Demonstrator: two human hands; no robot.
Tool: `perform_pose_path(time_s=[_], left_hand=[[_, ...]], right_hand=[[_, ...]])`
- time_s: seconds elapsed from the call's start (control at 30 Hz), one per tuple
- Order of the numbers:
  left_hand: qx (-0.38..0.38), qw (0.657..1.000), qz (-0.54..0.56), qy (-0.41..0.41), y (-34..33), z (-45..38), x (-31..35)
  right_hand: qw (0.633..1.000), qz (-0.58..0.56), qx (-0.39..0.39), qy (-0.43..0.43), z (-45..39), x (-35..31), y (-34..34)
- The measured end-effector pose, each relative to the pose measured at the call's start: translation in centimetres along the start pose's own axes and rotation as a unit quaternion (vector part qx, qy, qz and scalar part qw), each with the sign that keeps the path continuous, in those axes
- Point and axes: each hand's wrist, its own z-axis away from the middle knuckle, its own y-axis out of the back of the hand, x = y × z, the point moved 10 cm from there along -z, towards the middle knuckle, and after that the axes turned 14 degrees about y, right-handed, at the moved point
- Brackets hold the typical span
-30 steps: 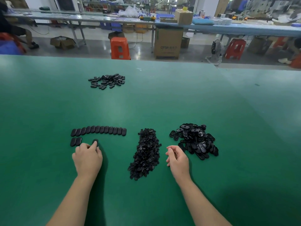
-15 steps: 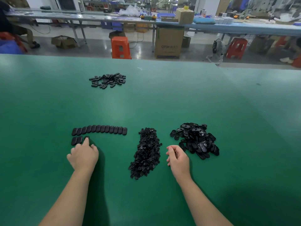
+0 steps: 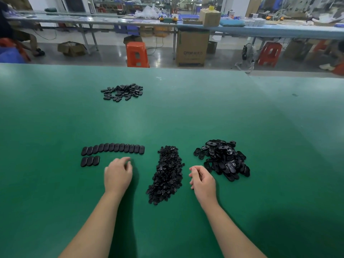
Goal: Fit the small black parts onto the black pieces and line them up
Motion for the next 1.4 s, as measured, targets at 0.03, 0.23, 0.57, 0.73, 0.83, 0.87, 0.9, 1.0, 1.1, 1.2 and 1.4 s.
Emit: perform_pose_path(time_s=[0.03,0.23,0.57,0.73,0.83,0.87,0.9,1.0,1.1,1.2,1.4], left_hand=[[-0.027,0.999,0.011,-0.022,-1.0,0.4,1.3],[-0.068,0.992,0.053,-0.092,-4.2,2.7,6.0],[-0.054,0.992,0.074,-0.081,-4.7,2.9,5.4],[-0.058,0.993,0.064,-0.078,-4.9,2.6,5.3],[-0.057,0.994,0.066,-0.072,-4.9,2.6,5.4],[-0.055,0.994,0.065,-0.071,-4.8,2.6,5.4],[-0.054,0.994,0.064,-0.070,-4.8,2.5,5.4],[-0.052,0.994,0.059,-0.072,-4.9,2.5,5.4],[-0.050,0.994,0.059,-0.074,-4.8,2.5,5.5],[-0.045,0.994,0.063,-0.074,-4.7,2.5,5.4],[-0.041,0.995,0.058,-0.070,-4.7,2.5,5.3]], right_hand=[[1.000,0.000,0.000,0.000,0.0,0.0,0.0],[1.000,-0.007,-0.001,-0.002,0.1,0.0,0.0],[0.999,0.034,-0.031,0.012,0.2,0.0,-0.5],[0.990,0.103,-0.086,0.054,0.1,-0.9,-1.5],[0.978,0.147,-0.130,0.066,-0.1,-1.2,-1.8],[0.971,0.164,-0.155,0.075,-0.2,-1.3,-2.1],[0.963,0.182,-0.180,0.086,-0.2,-1.4,-2.3],[0.940,0.243,-0.215,0.105,-0.8,-1.6,-1.7],[0.920,0.335,-0.187,0.079,-2.1,-1.3,0.8],[0.897,0.394,-0.195,0.044,-2.7,-0.5,2.3],[0.917,0.329,-0.212,0.075,-1.4,-0.5,1.7]])
